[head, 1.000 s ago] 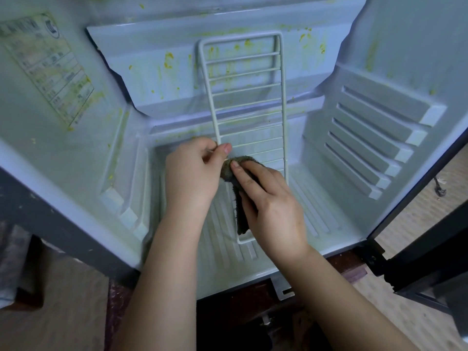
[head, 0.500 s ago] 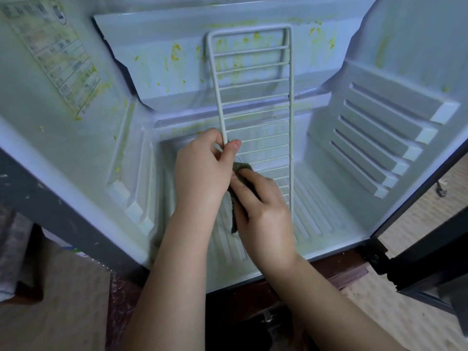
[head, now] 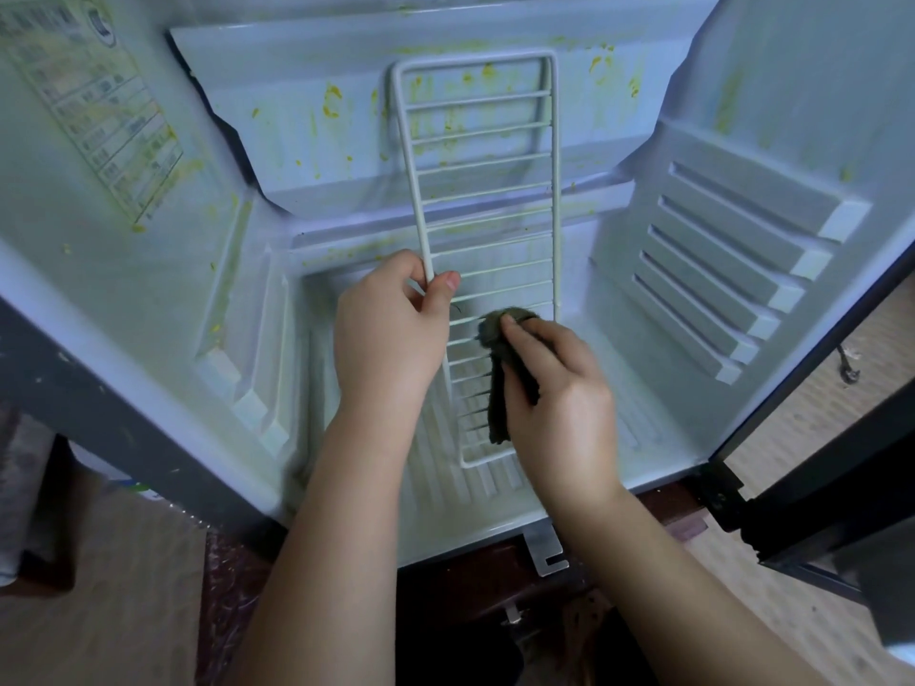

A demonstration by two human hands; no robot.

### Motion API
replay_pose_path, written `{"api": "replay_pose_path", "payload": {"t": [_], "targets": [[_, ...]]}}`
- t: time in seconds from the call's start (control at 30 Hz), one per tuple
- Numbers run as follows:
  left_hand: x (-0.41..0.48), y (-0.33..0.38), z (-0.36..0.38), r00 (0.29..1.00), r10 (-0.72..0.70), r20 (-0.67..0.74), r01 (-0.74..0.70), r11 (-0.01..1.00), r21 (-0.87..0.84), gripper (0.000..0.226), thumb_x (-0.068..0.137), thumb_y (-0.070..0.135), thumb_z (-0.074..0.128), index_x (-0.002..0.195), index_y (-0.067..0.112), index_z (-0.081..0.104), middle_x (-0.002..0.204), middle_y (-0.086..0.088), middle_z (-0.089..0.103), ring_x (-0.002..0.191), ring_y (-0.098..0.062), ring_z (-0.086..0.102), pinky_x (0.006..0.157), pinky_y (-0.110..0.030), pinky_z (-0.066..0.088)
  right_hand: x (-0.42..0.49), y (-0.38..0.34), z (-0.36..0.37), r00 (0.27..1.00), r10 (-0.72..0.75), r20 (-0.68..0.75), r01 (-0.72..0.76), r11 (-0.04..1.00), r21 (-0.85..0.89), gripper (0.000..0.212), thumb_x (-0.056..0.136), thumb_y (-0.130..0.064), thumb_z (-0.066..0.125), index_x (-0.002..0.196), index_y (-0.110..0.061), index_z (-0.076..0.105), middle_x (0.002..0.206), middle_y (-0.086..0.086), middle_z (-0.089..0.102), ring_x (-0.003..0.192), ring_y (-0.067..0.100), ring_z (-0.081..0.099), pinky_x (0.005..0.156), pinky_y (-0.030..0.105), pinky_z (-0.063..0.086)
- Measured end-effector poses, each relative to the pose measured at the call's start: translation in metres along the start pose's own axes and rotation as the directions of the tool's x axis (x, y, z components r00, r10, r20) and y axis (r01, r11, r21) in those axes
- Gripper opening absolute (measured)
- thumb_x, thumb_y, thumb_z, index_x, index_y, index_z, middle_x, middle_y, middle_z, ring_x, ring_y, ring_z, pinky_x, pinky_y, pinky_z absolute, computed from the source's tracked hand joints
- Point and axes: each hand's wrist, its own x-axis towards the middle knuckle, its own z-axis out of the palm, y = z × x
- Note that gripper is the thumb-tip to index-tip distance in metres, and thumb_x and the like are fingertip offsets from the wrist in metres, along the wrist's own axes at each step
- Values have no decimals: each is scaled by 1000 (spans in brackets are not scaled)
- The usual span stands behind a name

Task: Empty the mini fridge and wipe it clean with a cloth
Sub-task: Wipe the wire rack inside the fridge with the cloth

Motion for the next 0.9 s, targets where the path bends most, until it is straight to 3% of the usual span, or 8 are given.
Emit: {"api": "replay_pose_path", "payload": {"t": [0.2, 0.37, 0.53, 0.7, 0.9], "targets": [[1, 1, 1, 1000, 24, -15, -23, 999, 37, 30, 89, 35, 62, 73, 11, 53, 65, -5, 67, 64, -28, 62, 64, -45, 51, -10, -31, 20, 997, -42, 67, 37, 997, 70, 35, 82, 3, 62, 115, -6, 69, 110, 10, 66, 97, 28, 65, 77, 33, 55], [1, 0, 1, 1000, 21, -11, -21, 1000, 23, 34, 82, 45, 58, 70, 14, 51, 62, -3, 67, 61, -28, 64, 63, -43, 52, -3, -8, 3, 986, -116, 118, 118, 993, -8, 36, 85, -3, 56, 118, -9, 68, 114, 6, 65, 95, 29, 63, 71, 35, 56], [0, -1, 0, 1000, -10, 7, 10, 1000, -15, 34, 82, 45, 56, 71, 14, 52, 62, -4, 66, 59, -28, 65, 61, -45, 54, 6, 22, -16, 999, -18, 42, 21, 998, -60, 36, 81, 3, 67, 116, -7, 70, 107, 8, 66, 90, 27, 65, 70, 35, 57], [-2, 2, 0, 999, 26, -21, -25, 999, 44, 31, 90, 36, 61, 72, 12, 52, 65, -3, 68, 62, -26, 64, 63, -44, 52, 2, -1, 4, 995, 88, -54, -86, 996, 29, 30, 82, 2, 65, 111, -2, 71, 103, 12, 66, 89, 24, 68, 75, 29, 54], [0, 1, 0, 998, 55, -26, -53, 997, 56, 31, 88, 37, 61, 73, 10, 53, 63, -5, 67, 64, -29, 62, 66, -44, 50, -13, -23, 17, 992, -62, 106, 55, 996, 65, 35, 86, -2, 58, 120, -4, 66, 110, 12, 64, 95, 30, 66, 72, 34, 56]]}}
